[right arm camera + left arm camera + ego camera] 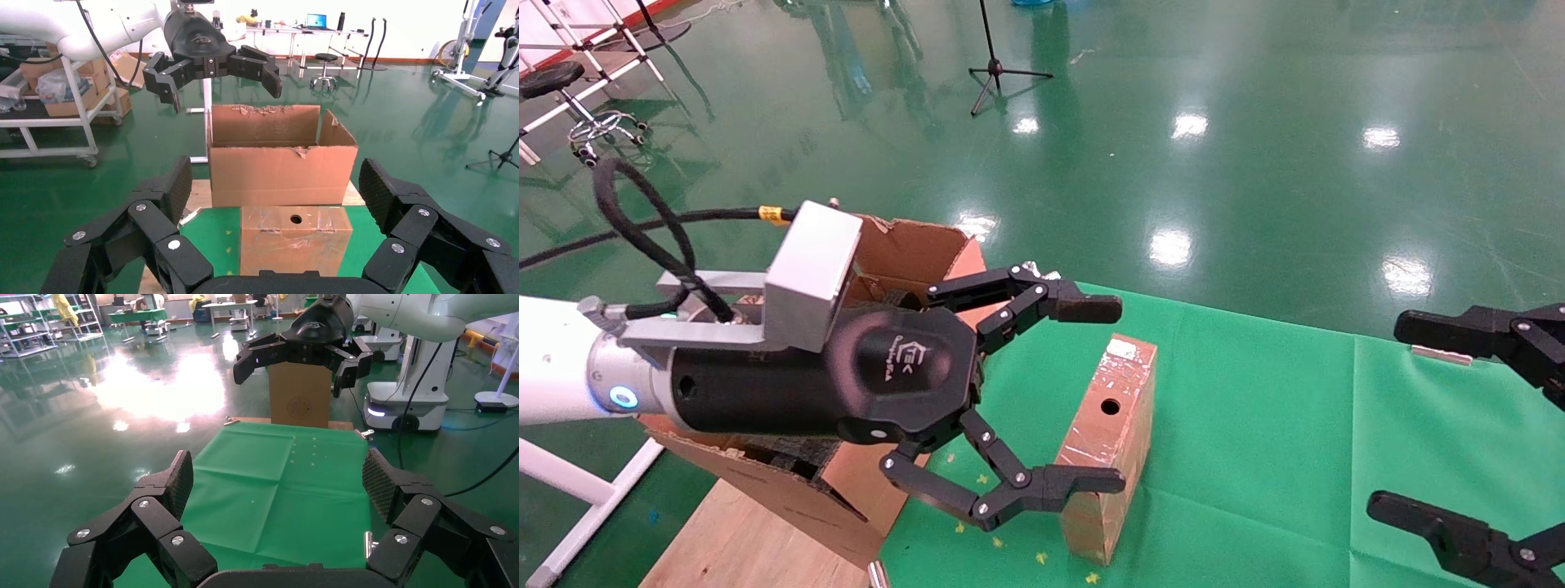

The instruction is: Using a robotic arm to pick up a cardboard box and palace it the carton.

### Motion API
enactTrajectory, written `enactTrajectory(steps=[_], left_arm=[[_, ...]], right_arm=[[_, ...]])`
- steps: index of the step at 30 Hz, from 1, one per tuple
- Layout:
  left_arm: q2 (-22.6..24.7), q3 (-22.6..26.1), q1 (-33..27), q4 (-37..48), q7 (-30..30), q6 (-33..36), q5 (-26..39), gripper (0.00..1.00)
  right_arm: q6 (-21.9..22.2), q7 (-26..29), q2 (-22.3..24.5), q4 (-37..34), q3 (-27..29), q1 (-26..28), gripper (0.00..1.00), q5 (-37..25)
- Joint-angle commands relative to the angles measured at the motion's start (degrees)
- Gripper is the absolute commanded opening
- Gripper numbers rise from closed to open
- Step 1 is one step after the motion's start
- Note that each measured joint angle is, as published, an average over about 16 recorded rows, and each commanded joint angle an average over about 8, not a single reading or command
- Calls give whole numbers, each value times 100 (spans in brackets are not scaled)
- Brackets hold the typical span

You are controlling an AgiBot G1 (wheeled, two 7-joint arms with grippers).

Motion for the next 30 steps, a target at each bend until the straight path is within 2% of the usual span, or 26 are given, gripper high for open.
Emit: enactTrajectory(steps=[1,24,26,27,30], left_arm=[[0,0,0,0,0,0,0,100],[0,0,0,0,0,0,0,100],[0,0,0,-1,0,1,0,100],[0,0,0,-1,0,0,0,100],[-4,0,-1,1,6,-4,11,100]], right_arm=[[0,0,0,0,0,0,100,0],[0,0,0,0,0,0,99,0],[0,0,0,0,0,0,93,0],[0,0,0,0,0,0,83,0],[0,0,0,0,0,0,46,0]])
